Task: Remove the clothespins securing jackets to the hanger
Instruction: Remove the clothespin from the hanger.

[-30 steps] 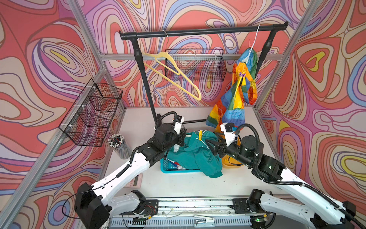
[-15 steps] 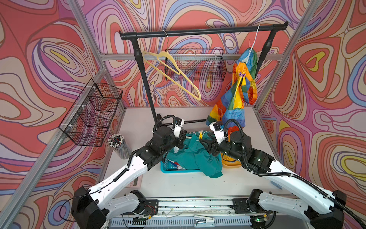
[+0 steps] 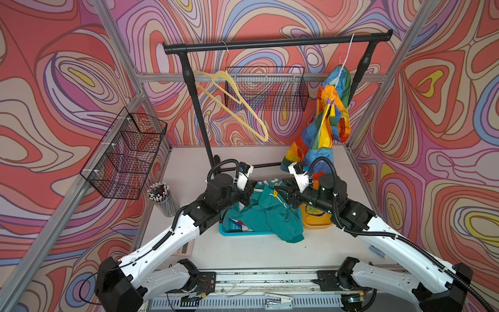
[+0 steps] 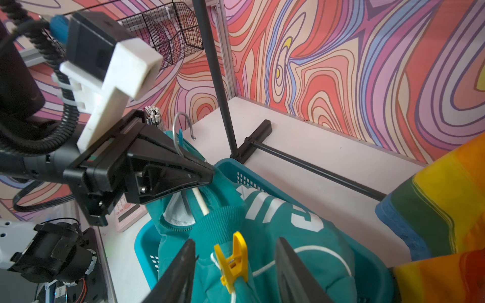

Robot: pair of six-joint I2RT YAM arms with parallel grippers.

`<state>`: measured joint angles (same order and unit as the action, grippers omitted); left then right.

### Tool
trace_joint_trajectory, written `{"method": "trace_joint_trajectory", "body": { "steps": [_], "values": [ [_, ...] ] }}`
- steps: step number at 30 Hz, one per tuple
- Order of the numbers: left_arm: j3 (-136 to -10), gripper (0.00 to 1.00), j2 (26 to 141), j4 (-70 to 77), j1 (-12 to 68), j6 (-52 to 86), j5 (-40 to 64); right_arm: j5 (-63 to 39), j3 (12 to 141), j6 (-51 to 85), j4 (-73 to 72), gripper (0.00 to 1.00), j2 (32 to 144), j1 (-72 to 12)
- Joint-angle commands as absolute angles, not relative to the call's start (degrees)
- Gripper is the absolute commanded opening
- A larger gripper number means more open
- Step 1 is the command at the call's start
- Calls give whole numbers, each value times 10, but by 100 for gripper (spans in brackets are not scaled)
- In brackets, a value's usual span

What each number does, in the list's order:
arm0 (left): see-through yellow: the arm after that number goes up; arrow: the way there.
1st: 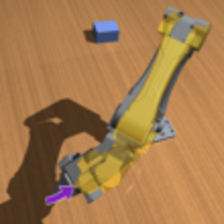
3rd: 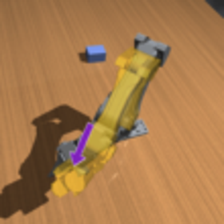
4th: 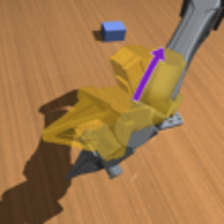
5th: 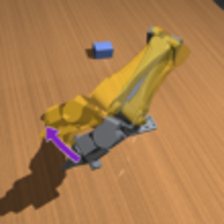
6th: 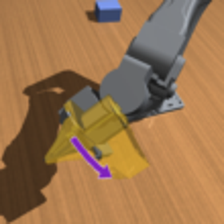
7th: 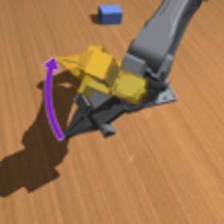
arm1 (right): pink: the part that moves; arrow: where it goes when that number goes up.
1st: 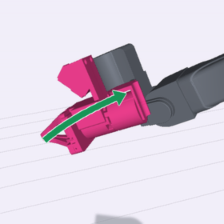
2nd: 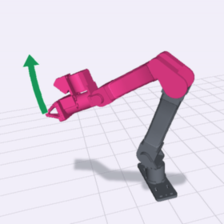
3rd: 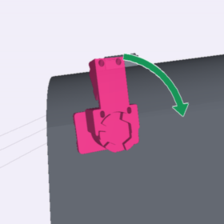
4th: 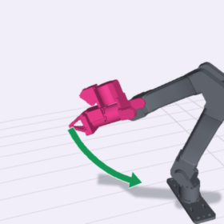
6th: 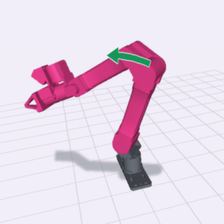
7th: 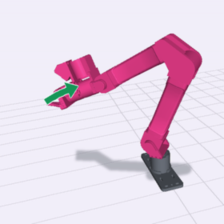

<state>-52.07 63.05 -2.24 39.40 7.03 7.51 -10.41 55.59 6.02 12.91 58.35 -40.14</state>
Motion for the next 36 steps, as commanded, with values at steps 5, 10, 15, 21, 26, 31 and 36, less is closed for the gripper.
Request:
{"method": "trace_joint_trajectory", "body": {
  "steps": [5,10,15,21,26,31,36],
  "values": [
    [-518,0,618,8,395,62,98,-204,544,72,97,45,610,-390],
    [-516,0,616,9,395,60,98,-227,535,89,75,39,610,-381],
    [-515,0,618,12,395,62,104,-249,532,105,56,26,619,-381],
    [-514,0,618,15,395,63,96,-263,528,119,52,20,622,-381],
    [-515,0,617,17,395,67,92,-238,529,120,71,13,625,-381],
    [-513,0,619,18,395,71,84,-209,534,120,79,5,615,-381],
    [-510,0,620,12,395,66,74,-145,551,116,107,1,585,-381]
  ]
}}
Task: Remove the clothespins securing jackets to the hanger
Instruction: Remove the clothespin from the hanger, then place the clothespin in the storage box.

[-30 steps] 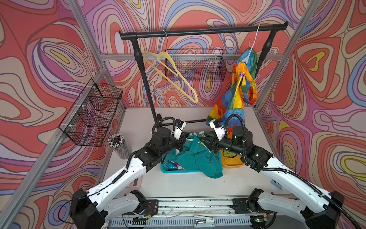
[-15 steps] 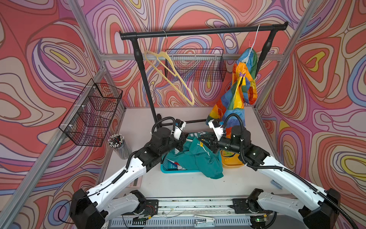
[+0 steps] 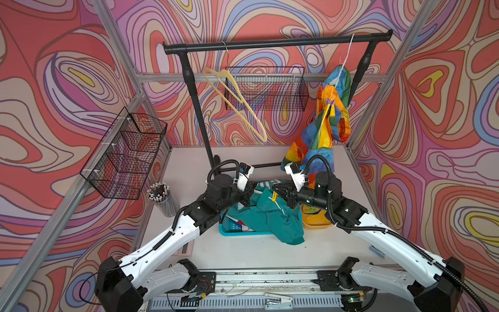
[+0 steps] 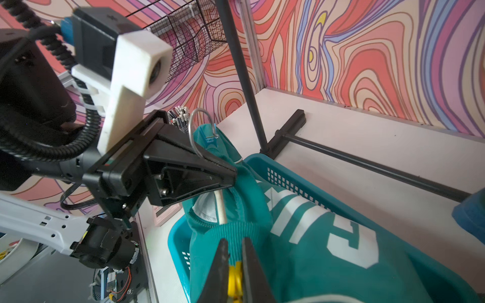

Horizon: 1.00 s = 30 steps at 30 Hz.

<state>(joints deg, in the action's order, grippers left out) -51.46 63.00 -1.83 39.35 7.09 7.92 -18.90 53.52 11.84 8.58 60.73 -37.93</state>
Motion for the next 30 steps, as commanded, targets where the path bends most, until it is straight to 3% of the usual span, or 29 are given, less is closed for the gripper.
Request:
{"method": "trace_joint_trajectory", "body": {
  "steps": [1,9,17,26,30],
  "values": [
    [-510,0,620,10,394,63,72,-131,557,115,118,1,578,-381],
    [-506,0,626,2,395,59,57,42,589,82,217,0,513,-381],
    [-508,0,630,6,395,60,60,251,471,119,287,2,472,-374],
    [-509,0,624,12,395,72,69,194,361,169,237,1,546,-267],
    [-506,0,626,16,395,72,69,186,372,173,249,3,570,-248]
  ]
}}
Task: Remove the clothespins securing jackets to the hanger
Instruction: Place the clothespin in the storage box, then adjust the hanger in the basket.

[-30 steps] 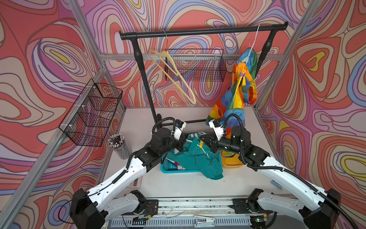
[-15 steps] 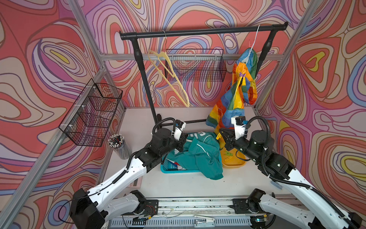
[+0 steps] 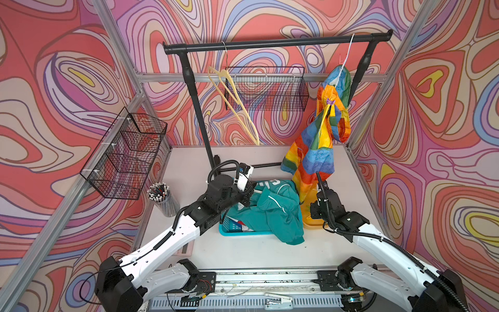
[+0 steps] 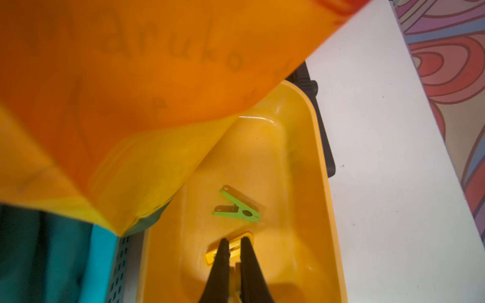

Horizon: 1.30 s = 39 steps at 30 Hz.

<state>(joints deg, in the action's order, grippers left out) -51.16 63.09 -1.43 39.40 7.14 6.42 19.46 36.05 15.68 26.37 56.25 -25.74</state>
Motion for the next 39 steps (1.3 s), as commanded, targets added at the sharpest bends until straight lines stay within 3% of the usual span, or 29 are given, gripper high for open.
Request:
{"method": "trace_joint_trajectory", "body": {
  "steps": [1,3,6,8,9,10,14,19,25,33,39],
  "values": [
    [-506,0,627,16,395,73,70,185,375,177,251,5,576,-243],
    [-504,0,627,21,395,76,72,183,382,187,257,17,594,-235],
    [-502,0,624,20,395,75,71,176,388,197,263,59,605,-235],
    [-502,0,622,18,395,73,70,160,389,200,262,74,596,-235],
    [-505,0,621,17,395,72,70,156,393,200,263,87,586,-235],
    [-505,0,621,17,395,72,70,149,399,195,265,89,577,-235],
    [-512,0,625,15,395,72,81,77,445,167,271,78,512,-237],
    [-521,0,631,13,395,79,107,-38,508,134,250,78,459,-241],
    [-526,0,629,19,396,88,124,-171,547,109,196,79,513,-261],
    [-545,0,636,-1,396,79,162,-226,566,25,205,82,576,-322],
    [-558,0,646,-10,396,68,165,-237,611,-33,294,69,625,-338]
  ]
}}
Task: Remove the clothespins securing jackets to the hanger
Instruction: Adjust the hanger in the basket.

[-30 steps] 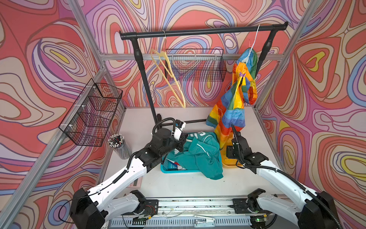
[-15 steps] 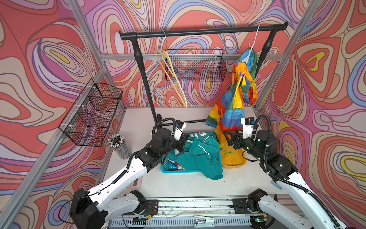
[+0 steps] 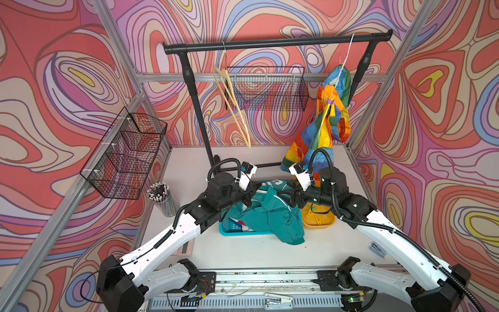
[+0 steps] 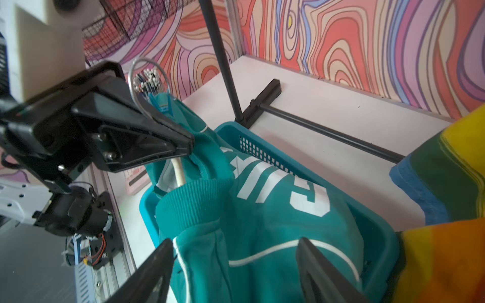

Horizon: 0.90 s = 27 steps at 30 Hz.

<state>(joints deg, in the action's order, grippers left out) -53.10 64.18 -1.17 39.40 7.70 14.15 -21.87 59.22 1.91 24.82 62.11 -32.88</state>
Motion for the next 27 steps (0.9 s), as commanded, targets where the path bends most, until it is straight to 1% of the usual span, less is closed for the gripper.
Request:
{"method": "trace_joint_trajectory", "body": {
  "steps": [1,3,6,9,11,19,20,22,24,25,27],
  "values": [
    [-560,0,648,-13,396,67,163,-232,611,-39,299,66,625,-340],
    [-565,0,654,-15,396,63,160,-232,610,-43,307,62,621,-343],
    [-574,0,664,-16,396,60,160,-234,612,-51,325,62,624,-354],
    [-585,0,670,-14,396,57,164,-222,617,-57,346,55,637,-365],
    [-588,0,671,-12,396,57,170,-216,618,-59,352,48,645,-370],
    [-584,0,669,-7,395,79,170,-198,615,-46,331,6,647,-384],
    [-584,1,668,-7,396,82,169,-193,613,-45,328,2,645,-387],
    [-584,16,661,-11,396,93,156,-184,602,-41,316,0,637,-393],
    [-584,35,649,-17,396,103,145,-168,596,-35,311,0,627,-396],
    [-584,41,642,-21,396,107,140,-159,592,-32,310,0,622,-398],
    [-582,58,619,-37,396,118,114,-144,583,-29,305,0,605,-402]
  ]
}}
